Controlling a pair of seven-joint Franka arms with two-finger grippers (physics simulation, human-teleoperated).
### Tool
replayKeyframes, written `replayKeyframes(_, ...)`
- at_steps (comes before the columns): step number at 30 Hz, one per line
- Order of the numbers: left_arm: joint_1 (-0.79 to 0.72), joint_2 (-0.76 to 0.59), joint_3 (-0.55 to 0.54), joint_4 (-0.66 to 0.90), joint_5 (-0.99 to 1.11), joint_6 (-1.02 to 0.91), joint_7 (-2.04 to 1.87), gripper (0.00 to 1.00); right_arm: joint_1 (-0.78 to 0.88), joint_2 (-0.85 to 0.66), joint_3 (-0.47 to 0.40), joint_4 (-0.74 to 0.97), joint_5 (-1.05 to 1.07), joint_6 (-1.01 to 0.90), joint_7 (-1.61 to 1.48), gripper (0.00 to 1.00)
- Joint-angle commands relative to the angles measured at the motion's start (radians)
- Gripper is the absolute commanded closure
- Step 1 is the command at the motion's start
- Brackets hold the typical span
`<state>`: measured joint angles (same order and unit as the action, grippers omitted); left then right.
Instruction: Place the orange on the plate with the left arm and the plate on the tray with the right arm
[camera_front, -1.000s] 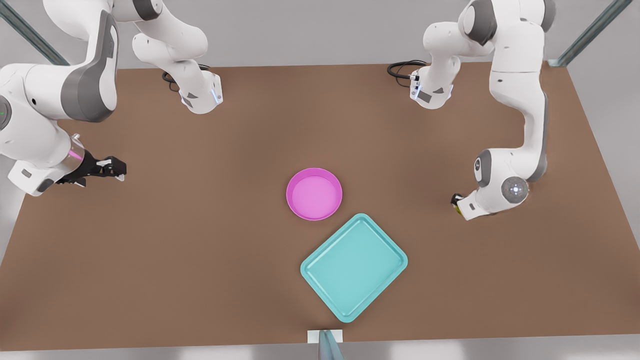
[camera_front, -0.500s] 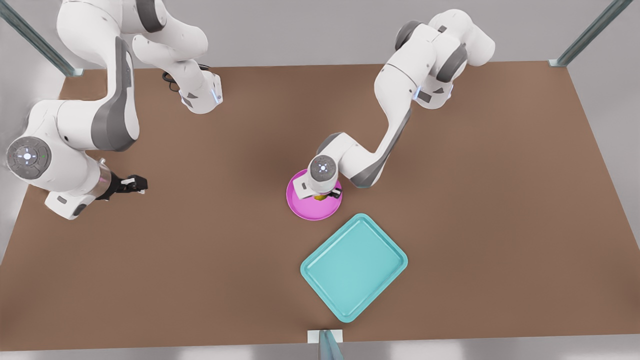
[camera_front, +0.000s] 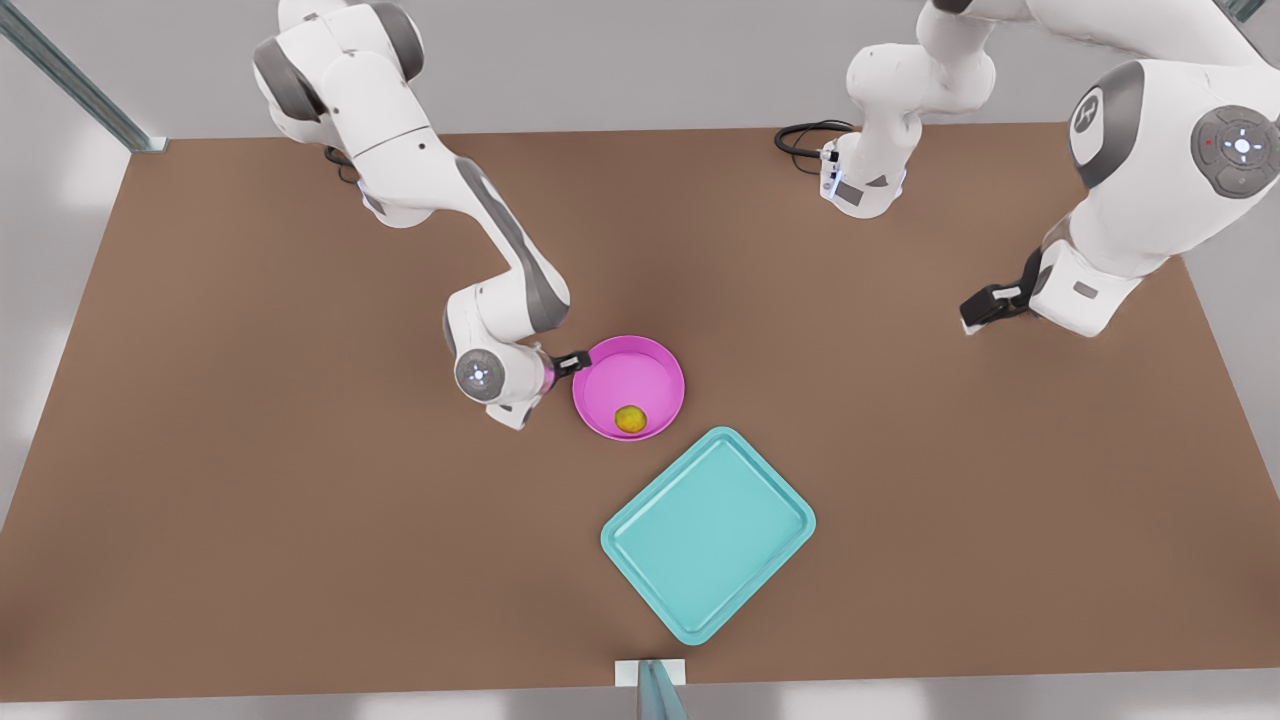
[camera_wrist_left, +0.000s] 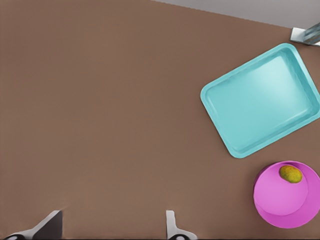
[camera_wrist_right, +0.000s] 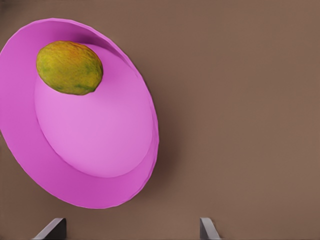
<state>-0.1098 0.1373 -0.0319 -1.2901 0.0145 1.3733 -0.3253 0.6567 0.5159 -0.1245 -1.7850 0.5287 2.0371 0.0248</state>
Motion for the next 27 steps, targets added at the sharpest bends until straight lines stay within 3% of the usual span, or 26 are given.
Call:
replayKeyframes(1, 0.019, 0.002, -0.028, 0.018, 0.062, -0.063, 0.184, 0.0, -0.005, 0.001, -0.001, -0.031, 0.152, 0.149, 0.391, 0.0)
replayKeyframes(6, 0.021, 0.011, -0.023, 0.029, 0.064, -0.066, 0.192, 0.0, -0.035, 0.045, -0.007, -0.043, 0.171, 0.086, 0.08, 0.0)
replayKeyframes(22, 0.021, 0.01, -0.013, 0.029, 0.061, -0.083, 0.192, 0.0, -0.012, 0.174, -0.001, 0.041, 0.168, 0.097, 0.032, 0.0)
replayKeyframes(24, 0.021, 0.008, -0.013, 0.029, 0.061, -0.083, 0.193, 0.0, -0.011, 0.179, -0.001, 0.052, 0.168, 0.092, 0.018, 0.23)
replayKeyframes(27, 0.022, 0.008, -0.013, 0.029, 0.061, -0.083, 0.195, 0.0, -0.011, 0.18, -0.001, 0.055, 0.168, 0.089, 0.017, 0.39)
